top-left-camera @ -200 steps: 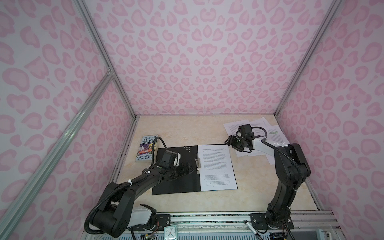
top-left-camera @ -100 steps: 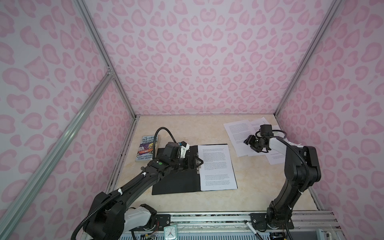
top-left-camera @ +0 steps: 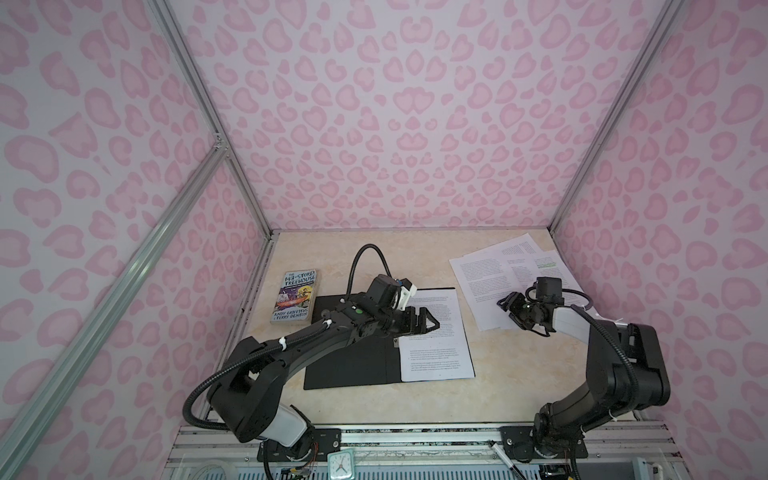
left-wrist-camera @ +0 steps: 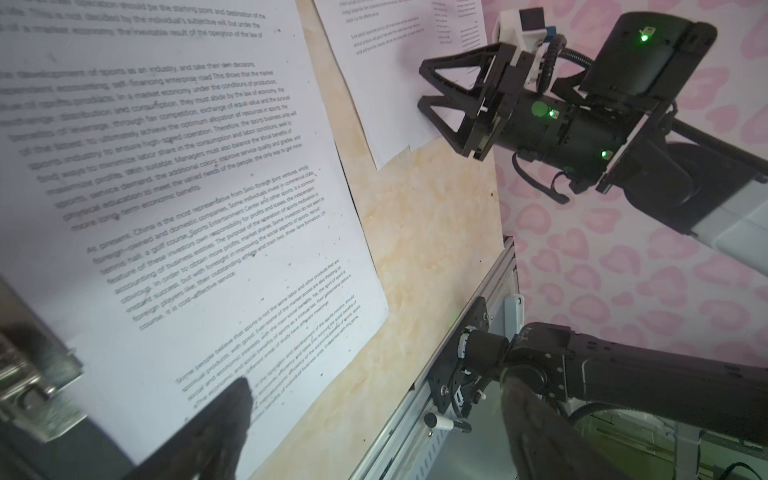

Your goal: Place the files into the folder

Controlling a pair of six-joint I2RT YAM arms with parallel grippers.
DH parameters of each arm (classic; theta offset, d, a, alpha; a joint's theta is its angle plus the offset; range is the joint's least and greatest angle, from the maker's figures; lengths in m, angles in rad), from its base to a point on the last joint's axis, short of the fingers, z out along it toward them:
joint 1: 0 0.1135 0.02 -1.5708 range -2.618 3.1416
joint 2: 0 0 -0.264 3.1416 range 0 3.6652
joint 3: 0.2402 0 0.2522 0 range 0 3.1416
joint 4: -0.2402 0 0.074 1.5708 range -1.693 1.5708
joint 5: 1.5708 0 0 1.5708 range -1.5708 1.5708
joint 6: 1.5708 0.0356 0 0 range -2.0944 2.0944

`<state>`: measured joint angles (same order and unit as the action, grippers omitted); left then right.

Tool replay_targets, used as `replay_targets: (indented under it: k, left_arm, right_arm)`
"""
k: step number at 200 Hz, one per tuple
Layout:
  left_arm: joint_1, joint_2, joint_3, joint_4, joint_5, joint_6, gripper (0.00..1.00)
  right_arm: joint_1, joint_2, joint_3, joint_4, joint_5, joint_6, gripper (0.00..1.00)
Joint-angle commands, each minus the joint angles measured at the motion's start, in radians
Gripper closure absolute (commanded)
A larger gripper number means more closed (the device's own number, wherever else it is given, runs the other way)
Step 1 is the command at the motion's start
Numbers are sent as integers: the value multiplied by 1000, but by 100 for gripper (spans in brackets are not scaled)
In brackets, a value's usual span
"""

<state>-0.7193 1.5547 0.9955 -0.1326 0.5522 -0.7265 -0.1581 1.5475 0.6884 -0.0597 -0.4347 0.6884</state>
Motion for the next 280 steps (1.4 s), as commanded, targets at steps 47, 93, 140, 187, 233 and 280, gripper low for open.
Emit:
replay_targets:
  k: [47,93,140,187,233,280]
  left_arm:
    - [-120,351,330,73,-98,-139,13]
    - [-137,562,530,96,-177,-310,14]
    - [-151,718,720,57,-243,-349,2]
    - [-158,813,822,34,-267,-392,0]
    - [-162,880,887,7,-283,-408,0]
    - [-162,884,846,63,-312,-470,1]
  right_arm:
    - [-72,84,100,39,-3,53,40]
    - [-86,122,108,44,-20,50,40]
    - [-93,130,63,65,-63,65,40]
    - [-96,133,42,77,-81,72,41]
    - [-103,146,29,87,-103,80,42]
    - [-112,150,16,100,-116,85,42]
